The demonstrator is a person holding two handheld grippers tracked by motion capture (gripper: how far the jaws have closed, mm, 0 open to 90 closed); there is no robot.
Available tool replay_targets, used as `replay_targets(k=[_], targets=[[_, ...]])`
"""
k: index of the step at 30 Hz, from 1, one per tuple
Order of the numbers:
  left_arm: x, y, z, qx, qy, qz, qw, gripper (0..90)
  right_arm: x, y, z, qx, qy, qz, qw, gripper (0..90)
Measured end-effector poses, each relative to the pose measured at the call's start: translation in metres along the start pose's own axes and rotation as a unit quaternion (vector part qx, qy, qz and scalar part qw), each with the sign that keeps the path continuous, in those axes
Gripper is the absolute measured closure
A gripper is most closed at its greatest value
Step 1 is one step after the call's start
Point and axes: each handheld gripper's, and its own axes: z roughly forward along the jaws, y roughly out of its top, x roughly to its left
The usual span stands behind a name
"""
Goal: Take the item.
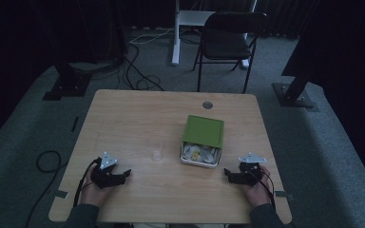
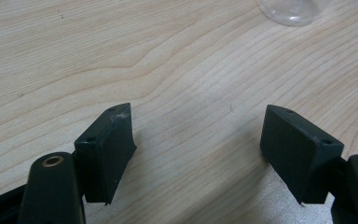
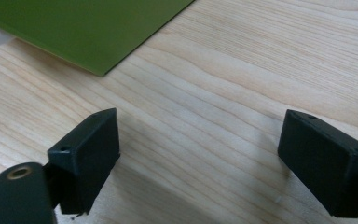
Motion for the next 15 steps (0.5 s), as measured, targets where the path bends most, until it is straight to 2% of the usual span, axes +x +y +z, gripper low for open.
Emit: replay_targets(k=[15], targets=[[-0.0003,-0.0001,-0.0001,0.000,0.001,-0.001,1.0000,26.7,0.0022,0.0000,-0.0028,0.004,0.012,-0.009,0.9999,17.7]])
